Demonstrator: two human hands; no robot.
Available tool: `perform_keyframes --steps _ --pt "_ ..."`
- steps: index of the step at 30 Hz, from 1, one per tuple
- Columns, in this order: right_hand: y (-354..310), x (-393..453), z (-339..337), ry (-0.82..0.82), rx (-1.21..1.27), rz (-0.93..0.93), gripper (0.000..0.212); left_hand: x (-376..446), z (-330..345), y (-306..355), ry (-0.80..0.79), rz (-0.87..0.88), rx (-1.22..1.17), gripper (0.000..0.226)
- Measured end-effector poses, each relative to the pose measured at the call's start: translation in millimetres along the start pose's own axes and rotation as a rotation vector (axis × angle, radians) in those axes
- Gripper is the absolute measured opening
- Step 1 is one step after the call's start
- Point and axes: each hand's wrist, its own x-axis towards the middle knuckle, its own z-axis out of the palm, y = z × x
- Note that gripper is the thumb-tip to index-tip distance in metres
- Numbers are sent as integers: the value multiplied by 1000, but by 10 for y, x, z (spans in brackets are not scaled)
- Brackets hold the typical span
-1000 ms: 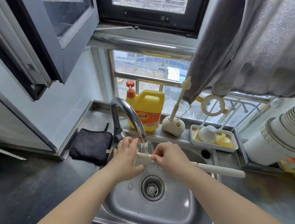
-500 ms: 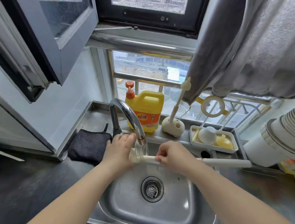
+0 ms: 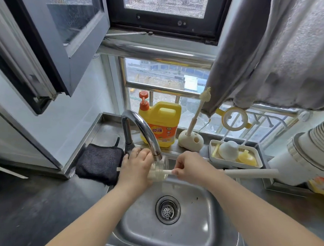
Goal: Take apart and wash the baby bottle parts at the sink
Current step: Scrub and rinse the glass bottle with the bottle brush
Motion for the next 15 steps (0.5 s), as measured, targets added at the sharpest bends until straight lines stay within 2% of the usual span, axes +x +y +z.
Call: perform_keyframes --steps 3,7,12,15 --pt "3 8 80 -5 18 17 15 14 -7 -5 39 8 34 73" --pt "62 7 -17 5 23 26 17 -24 -48 -201 15 -98 -13 75" --pt "-50 33 152 9 -21 -5 16 -30 5 -43 34 -10 -62 67" --pt "14 44 88 3 29 28 16 -37 -28 -208 23 -95 -54 77"
